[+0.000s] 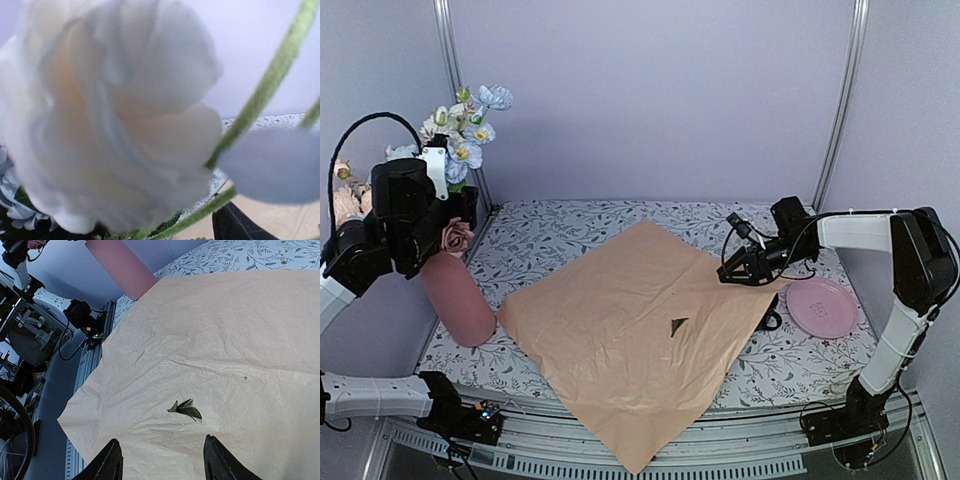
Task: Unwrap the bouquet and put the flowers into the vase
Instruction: Place the fake flower in the vase.
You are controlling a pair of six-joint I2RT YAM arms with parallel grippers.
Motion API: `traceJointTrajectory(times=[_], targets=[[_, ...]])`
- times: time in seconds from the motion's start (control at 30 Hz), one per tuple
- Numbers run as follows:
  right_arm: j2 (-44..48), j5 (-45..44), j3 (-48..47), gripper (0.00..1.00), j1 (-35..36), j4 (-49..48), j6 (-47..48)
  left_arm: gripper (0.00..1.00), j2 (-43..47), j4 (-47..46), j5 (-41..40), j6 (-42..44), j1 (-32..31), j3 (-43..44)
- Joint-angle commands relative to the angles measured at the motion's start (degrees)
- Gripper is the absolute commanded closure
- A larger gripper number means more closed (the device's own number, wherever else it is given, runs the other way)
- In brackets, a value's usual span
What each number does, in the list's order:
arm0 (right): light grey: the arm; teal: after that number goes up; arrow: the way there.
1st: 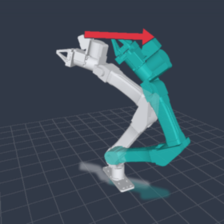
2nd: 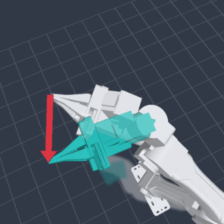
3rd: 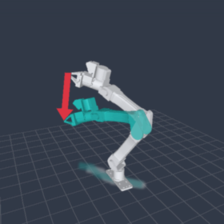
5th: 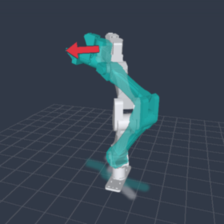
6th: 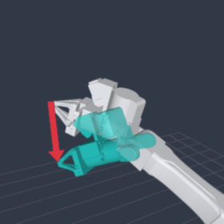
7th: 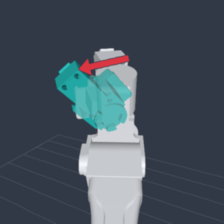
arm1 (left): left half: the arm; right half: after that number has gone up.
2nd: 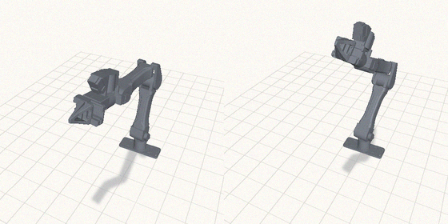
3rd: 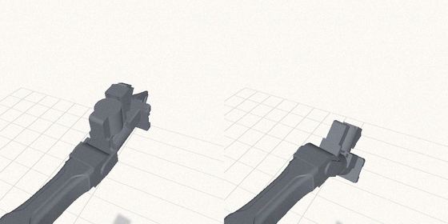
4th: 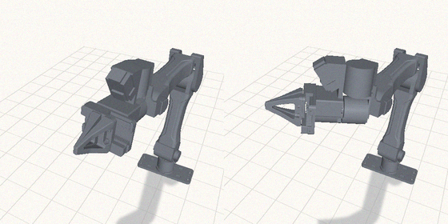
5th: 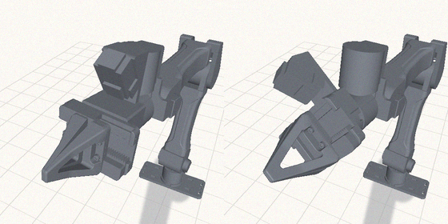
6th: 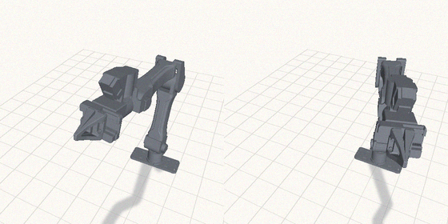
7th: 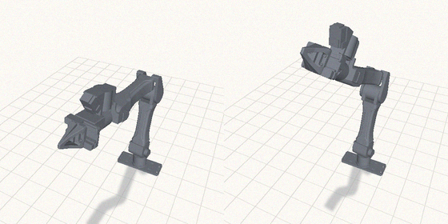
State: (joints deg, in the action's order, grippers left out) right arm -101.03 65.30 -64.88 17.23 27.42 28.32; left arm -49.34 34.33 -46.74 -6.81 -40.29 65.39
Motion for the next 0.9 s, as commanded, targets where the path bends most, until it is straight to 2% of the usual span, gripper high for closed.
traceJointTrajectory(times=[0.0,0.07,0.13,0.17,0.5,0.87], targets=[[-1.3,1.5,-1.6,0.43,0.0,0.9,0.9,0.22,-1.8,2.8,0.9,1.2,0.2,3.8],[-1.5,1.5,-1.7,0.43,0.0,0.9,0.9,0.17,-3.2,4.1,0.9,1.8,0.1,6.3],[-1.7,1.5,-1.7,0.43,0.0,0.9,0.8,0.03,-4.8,5.3,0.2,2.5,-0.1,9.0],[-1.8,1.5,-1.8,0.43,0.0,0.9,0.8,0.01,-5.4,5.7,-0.2,3.1,-0.3,10.5],[-2.4,1.4,-2.2,0.43,0.0,1.1,0.6,0.01,-12.7,5.6,-1.1,11.3,-1.4,26.3],[-2.5,0.7,-2.7,0.42,0.0,1.1,0.3,0.01,-28.6,3.7,-4.5,23.0,-8.3,51.3]])
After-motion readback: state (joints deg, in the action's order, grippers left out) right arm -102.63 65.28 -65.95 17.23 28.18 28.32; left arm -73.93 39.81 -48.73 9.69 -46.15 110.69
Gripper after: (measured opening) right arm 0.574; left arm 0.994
